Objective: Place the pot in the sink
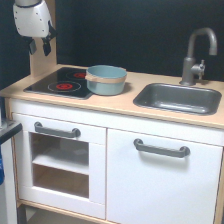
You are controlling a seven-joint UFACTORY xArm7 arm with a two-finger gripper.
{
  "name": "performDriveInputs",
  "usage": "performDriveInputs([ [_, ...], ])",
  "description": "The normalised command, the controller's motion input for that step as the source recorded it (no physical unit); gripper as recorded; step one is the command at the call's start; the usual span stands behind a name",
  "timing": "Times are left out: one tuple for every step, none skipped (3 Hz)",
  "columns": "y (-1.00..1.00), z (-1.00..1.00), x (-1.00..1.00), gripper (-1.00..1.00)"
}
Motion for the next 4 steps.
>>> performDriveInputs([
  [-0.07, -0.08, 0.25, 1.00],
  [-0.07, -0.07, 0.30, 1.00],
  [-0.04, -0.06, 0.47, 1.00],
  [-0.01, -0.02, 0.74, 1.00],
])
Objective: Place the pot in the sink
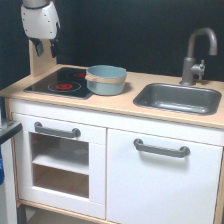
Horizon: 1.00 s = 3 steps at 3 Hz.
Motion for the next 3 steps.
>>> performDriveInputs([
  [0.11, -0.03, 0.92, 1.00],
  [0.24, 0.00, 0.93, 1.00],
  [0.40, -0.15, 0.85, 1.00],
])
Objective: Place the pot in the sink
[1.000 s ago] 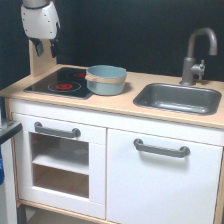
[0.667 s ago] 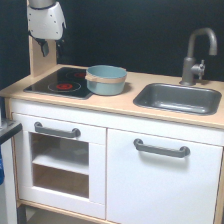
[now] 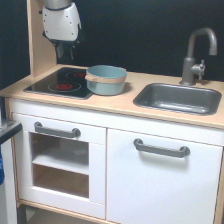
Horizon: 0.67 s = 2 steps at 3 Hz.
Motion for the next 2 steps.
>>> performDriveInputs([
  [0.31, -0.32, 0.50, 1.00],
  [0.22, -0.57, 0.37, 1.00],
])
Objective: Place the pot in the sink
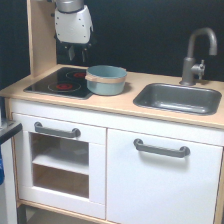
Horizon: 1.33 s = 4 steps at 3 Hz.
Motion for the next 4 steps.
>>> performDriveInputs([
  [0.15, -0.71, 0.30, 1.00],
  [0.17, -0.82, 0.16, 1.00],
  [0.09, -0.88, -0.05, 1.00],
  [0.08, -0.88, -0.11, 1.00],
])
